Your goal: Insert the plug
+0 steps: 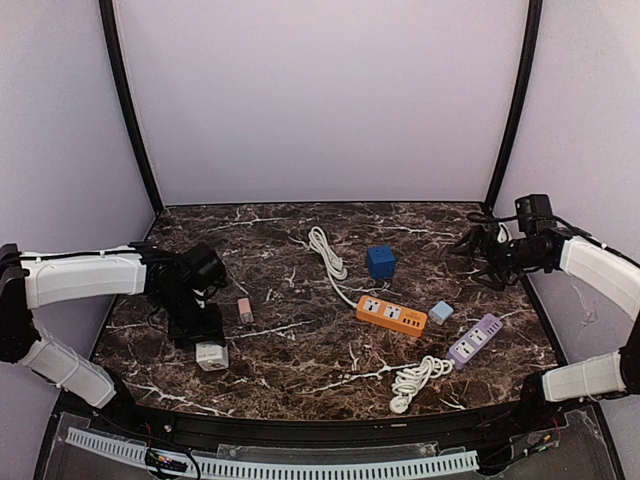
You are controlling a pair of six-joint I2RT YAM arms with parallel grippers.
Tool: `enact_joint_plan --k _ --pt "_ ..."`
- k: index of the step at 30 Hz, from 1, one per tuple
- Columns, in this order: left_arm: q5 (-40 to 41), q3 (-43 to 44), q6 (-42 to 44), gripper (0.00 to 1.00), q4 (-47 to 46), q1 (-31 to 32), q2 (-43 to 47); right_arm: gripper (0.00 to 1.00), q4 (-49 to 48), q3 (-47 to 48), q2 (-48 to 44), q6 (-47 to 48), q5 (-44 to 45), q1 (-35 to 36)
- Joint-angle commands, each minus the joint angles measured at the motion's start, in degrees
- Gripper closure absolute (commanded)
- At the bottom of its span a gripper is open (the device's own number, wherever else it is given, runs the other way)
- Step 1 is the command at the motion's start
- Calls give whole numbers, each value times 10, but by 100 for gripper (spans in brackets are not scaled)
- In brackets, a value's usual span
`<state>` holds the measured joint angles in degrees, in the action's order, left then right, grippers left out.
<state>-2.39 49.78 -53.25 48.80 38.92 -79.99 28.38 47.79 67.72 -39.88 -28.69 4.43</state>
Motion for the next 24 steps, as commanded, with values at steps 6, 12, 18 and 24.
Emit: enact_joint_plan --k 6,12,18,24 --pt "-58 32 153 67 -128 3 109 1 -71 -6 -51 17 -3 4" --pt "-113 17 221 67 -253 3 163 1 -132 -30 -106 22 -2 9" --pt "-146 -28 233 67 -381 3 199 1 -217 -66 -178 41 20 21" --pt "-200 -97 205 66 -564 3 229 1 -316 -120 -265 70 65 48"
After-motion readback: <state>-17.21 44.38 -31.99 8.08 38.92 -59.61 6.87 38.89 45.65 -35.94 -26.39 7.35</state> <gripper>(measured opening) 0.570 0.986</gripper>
